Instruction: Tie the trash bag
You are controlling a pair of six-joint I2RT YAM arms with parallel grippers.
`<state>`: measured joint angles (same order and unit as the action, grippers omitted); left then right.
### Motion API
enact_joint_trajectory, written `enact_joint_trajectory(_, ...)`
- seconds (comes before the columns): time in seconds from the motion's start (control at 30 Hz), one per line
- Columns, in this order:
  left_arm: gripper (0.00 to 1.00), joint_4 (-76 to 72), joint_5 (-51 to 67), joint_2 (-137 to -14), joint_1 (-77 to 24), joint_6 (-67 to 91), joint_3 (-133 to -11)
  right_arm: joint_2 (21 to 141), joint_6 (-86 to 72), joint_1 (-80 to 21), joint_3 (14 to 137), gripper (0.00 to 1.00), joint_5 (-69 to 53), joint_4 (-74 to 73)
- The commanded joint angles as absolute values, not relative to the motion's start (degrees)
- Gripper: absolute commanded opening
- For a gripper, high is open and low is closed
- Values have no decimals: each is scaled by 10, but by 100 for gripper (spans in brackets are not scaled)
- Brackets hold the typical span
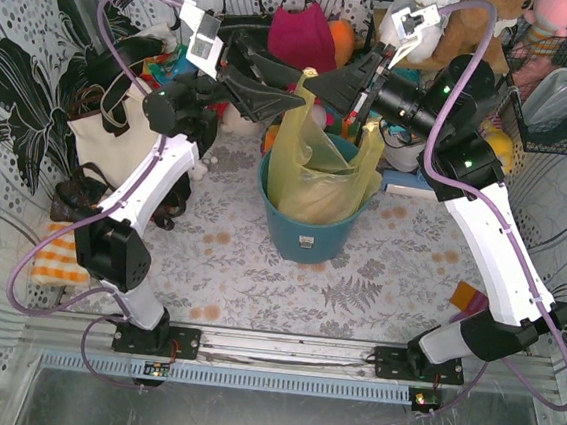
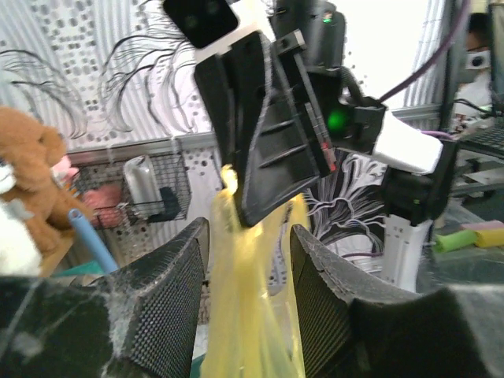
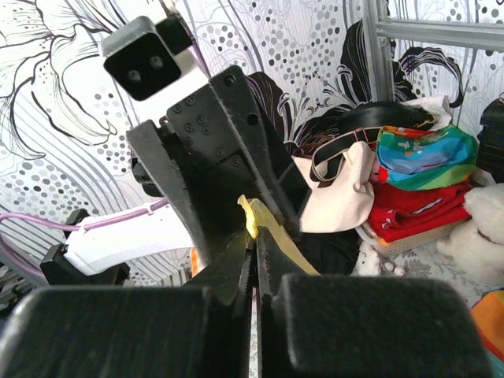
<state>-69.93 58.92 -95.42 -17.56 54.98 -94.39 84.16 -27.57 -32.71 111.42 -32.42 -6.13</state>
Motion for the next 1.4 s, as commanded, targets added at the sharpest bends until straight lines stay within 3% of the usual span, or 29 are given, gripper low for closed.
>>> enact_joint_trajectory(0.0,54,-831,620,-977,-173,679,-990,844,-275,-324,1118,0,-340,-46)
enact_joint_trajectory(0.43,52,-821,627,-1015,-186,705,-1012,851,-289,-325,1119,0,-357,-25)
enact_joint_trajectory(0.77,4,-807,627,-1015,-187,696,-1008,842,-285,-324,1115,0,-357,-23)
enact_joint_trajectory(0.8,2,-807,627,-1014,-188,696,-1005,839,-280,-325,1118,3,-353,-30)
enact_joint_trajectory(0.9,0,-808,623,-1008,-187,692,-998,823,-252,-324,1137,36,-312,-85)
enact_joint_trajectory(1.0,0,-806,619,-1002,-188,685,-989,799,-224,-325,1158,56,-246,-165)
enact_joint_trajectory(1.13,0,-800,617,-995,-187,675,-980,761,-208,-325,1173,64,-153,-271)
enact_joint_trajectory(1.37,0,-794,617,-992,-186,672,-980,706,-171,-324,1153,62,-105,-378)
